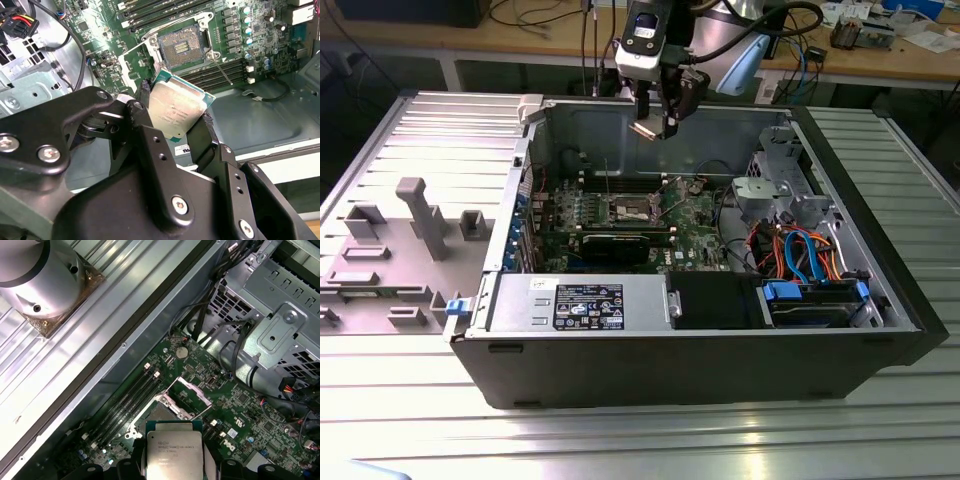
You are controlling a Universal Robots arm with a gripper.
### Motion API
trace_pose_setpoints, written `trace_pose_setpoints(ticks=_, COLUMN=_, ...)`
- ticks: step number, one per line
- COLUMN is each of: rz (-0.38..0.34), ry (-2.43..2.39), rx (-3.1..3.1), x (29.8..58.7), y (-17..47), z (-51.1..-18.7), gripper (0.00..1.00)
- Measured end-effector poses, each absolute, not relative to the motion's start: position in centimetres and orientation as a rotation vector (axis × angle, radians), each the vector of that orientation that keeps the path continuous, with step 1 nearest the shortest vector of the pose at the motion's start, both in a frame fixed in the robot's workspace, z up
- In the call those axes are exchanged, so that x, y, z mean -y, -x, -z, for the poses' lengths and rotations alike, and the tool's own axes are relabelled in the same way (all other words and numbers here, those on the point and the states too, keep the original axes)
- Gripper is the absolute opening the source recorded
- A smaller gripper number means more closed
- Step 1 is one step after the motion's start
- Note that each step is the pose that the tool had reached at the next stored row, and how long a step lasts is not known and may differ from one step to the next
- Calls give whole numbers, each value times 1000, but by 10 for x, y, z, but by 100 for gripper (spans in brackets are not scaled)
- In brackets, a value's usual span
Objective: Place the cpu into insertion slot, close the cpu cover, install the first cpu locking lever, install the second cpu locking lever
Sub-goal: 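Place the cpu into insertion slot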
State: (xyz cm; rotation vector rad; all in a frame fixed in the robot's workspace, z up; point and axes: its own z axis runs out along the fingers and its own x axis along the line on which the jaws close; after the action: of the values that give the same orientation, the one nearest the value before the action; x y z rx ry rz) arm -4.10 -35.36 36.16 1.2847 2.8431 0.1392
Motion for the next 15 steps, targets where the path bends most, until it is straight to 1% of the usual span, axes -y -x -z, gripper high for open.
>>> trace_pose_setpoints(ticks=15, rz=-138, ry=-1358, rx=-2806, x=354, y=41, z=-362, gripper=54)
